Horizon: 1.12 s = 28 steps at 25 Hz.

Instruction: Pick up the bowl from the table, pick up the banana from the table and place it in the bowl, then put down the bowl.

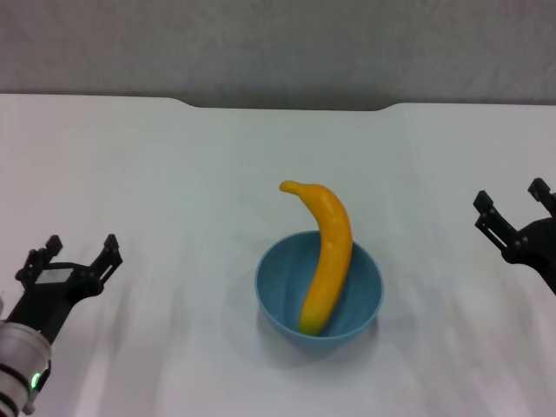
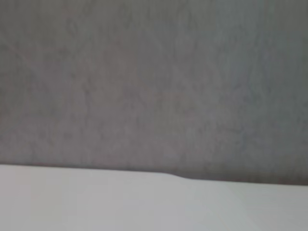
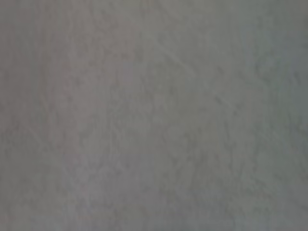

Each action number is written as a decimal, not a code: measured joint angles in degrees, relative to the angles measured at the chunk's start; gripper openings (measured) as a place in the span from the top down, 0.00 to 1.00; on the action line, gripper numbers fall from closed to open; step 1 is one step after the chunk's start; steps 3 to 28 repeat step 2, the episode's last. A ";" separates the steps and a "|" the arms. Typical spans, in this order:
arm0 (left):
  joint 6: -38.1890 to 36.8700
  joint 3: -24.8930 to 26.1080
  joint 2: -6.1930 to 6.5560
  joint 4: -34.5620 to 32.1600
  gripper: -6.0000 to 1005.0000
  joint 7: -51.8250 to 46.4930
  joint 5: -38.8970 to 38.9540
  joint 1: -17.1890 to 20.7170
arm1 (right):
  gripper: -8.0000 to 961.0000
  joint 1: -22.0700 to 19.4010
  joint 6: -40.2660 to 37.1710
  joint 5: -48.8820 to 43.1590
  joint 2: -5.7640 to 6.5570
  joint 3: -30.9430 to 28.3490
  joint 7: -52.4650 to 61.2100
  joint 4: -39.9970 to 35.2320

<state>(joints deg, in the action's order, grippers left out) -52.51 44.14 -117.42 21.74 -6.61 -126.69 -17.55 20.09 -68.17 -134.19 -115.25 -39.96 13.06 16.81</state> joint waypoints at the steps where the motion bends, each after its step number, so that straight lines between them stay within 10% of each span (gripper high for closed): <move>1: 0.80 0.00 0.00 0.00 0.11 -0.18 0.13 -0.33 | 0.08 -0.04 0.11 -0.02 -0.01 0.00 0.26 -0.24; 28: 1.66 -0.02 0.01 0.08 0.11 -0.50 0.18 -0.71 | 0.08 -0.14 0.11 -0.01 -0.05 0.02 0.27 -0.59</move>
